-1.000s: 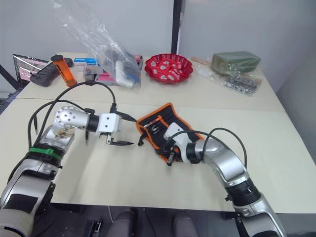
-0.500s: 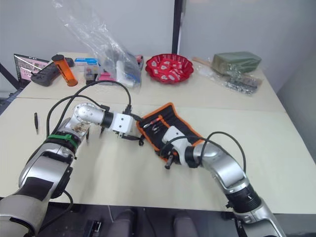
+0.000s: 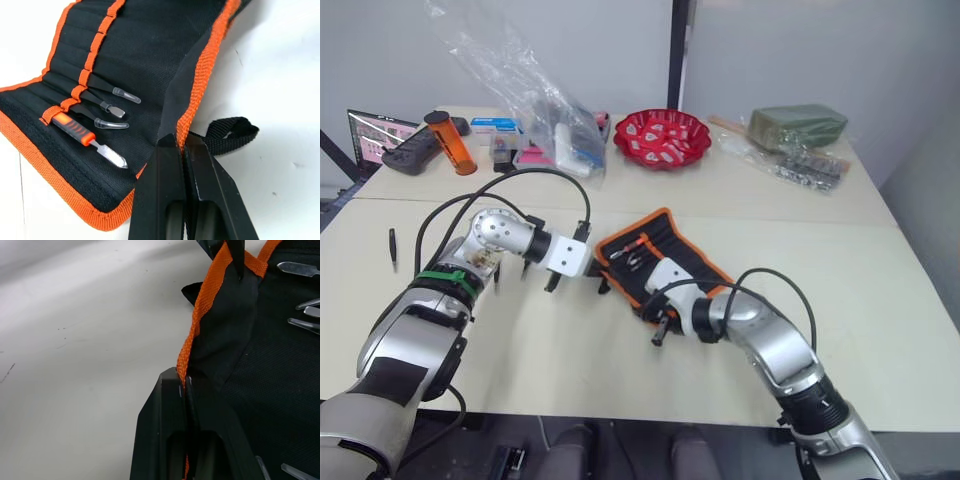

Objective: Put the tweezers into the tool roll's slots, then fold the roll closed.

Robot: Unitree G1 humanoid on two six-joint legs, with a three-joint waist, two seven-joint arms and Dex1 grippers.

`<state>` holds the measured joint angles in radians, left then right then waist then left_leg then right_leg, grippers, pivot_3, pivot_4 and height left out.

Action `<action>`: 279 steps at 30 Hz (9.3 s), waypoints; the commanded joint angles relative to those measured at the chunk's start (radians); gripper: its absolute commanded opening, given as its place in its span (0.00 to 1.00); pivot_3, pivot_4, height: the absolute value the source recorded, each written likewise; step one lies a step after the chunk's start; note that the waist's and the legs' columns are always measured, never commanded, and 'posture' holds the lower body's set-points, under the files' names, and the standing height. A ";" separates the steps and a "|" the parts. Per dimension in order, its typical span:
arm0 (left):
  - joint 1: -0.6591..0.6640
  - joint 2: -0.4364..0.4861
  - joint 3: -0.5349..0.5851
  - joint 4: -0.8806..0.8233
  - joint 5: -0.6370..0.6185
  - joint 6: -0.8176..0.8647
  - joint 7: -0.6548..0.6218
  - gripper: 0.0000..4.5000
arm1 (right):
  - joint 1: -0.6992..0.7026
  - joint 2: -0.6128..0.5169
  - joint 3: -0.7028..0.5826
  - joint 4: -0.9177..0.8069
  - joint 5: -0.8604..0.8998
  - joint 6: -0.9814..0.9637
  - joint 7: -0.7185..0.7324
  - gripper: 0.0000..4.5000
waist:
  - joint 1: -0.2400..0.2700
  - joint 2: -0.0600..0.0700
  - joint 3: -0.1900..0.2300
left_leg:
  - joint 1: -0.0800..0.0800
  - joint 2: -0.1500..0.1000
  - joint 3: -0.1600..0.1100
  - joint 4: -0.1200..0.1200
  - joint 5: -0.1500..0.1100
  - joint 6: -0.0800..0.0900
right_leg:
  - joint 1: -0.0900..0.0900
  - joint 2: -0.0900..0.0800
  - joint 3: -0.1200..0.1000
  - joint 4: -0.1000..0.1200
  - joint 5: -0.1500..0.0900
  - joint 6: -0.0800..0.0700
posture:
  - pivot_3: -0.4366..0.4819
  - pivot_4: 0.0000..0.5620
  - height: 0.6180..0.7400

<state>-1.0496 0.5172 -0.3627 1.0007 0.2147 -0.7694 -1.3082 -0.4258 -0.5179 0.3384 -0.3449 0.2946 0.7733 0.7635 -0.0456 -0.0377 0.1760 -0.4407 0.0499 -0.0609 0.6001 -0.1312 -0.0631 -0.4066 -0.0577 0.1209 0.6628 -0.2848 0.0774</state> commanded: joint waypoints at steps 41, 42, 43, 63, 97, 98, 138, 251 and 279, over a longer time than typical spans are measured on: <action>0.066 0.072 -0.005 -0.029 -0.083 -0.036 -0.003 0.17 | 0.009 0.090 0.024 0.249 -0.020 -0.117 0.017 0.00 | -0.003 0.000 0.000 | 0.000 0.000 -0.001 0.005 -0.001 0.001 | 0.002 0.000 0.000 0.002 0.000 0.001 | 0.48 0.27 0.91; 0.070 0.091 0.028 -0.026 -0.140 0.019 -0.071 0.24 | 0.015 0.089 0.022 0.250 -0.018 -0.119 0.022 0.00 | -0.004 0.000 0.000 | 0.000 0.000 -0.001 0.005 -0.001 0.001 | 0.002 0.000 -0.001 0.003 0.000 0.001 | 0.48 0.27 0.91; 0.069 0.107 0.062 -0.025 -0.187 0.087 -0.126 0.32 | 0.018 0.090 0.017 0.246 -0.013 -0.117 0.027 0.00 | -0.005 0.000 0.000 | 0.000 0.000 -0.001 0.005 -0.001 0.001 | 0.002 0.000 -0.001 0.003 0.000 0.000 | 0.48 0.27 0.91; 0.300 -0.073 0.226 -0.677 -0.453 1.077 0.137 0.43 | 0.026 0.089 0.029 0.199 -0.026 -0.106 0.045 0.00 | -0.010 0.000 0.000 | 0.002 0.000 -0.005 0.007 -0.001 0.001 | 0.005 0.001 -0.003 0.003 0.001 -0.001 | 0.48 0.27 0.91; 0.361 -0.069 0.260 -0.234 -0.318 0.713 0.328 0.00 | -0.016 0.059 0.092 0.260 -0.109 -0.069 0.048 0.00 | -0.007 0.000 -0.002 | 0.016 0.000 -0.004 0.006 -0.001 0.001 | 0.019 0.001 -0.002 0.001 -0.001 0.001 | 0.48 0.27 0.91; 0.357 -0.067 0.265 -0.228 -0.322 0.715 0.333 0.00 | -0.015 0.060 0.092 0.259 -0.109 -0.068 0.049 0.00 | -0.008 0.000 -0.002 | 0.017 0.000 -0.004 0.006 -0.001 0.001 | 0.019 0.001 -0.002 0.001 -0.001 0.001 | 0.48 0.27 0.91; 0.501 -0.072 0.238 -0.489 -0.319 0.756 0.298 0.00 | -0.039 0.125 -0.031 0.241 -0.011 -0.152 0.118 0.00 | -0.001 0.000 -0.003 | 0.014 0.000 -0.003 -0.001 -0.001 0.001 | 0.017 0.000 -0.003 -0.007 -0.001 0.001 | 0.48 0.27 0.91; 1.685 -0.273 1.292 -1.548 -0.852 1.080 0.978 1.00 | -0.422 0.001 -0.299 0.768 0.133 -0.427 0.693 0.99 | -0.022 -0.005 0.003 | 0.005 0.003 0.006 -0.007 -0.004 -0.003 | 0.003 -0.002 0.001 -0.016 -0.001 -0.011 | 0.48 0.27 0.91; 1.425 -0.042 1.182 -1.432 -0.785 1.254 1.079 1.00 | -0.139 -0.205 -0.445 0.518 0.278 -0.329 0.695 0.99 | -0.018 -0.005 0.003 | 0.005 0.002 0.007 -0.006 -0.001 0.000 | 0.004 -0.002 0.002 -0.015 0.001 -0.007 | 0.48 0.27 0.91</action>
<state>0.4083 0.4404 0.8121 -0.4376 -0.5737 0.4610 -0.2643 -0.5627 -0.7160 -0.0681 0.2224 0.5371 0.4334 1.4769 -0.0636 -0.0430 0.1788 -0.4354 0.0523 -0.0547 0.5939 -0.1326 -0.0627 -0.4031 -0.0592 0.1226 0.6479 -0.2831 0.0713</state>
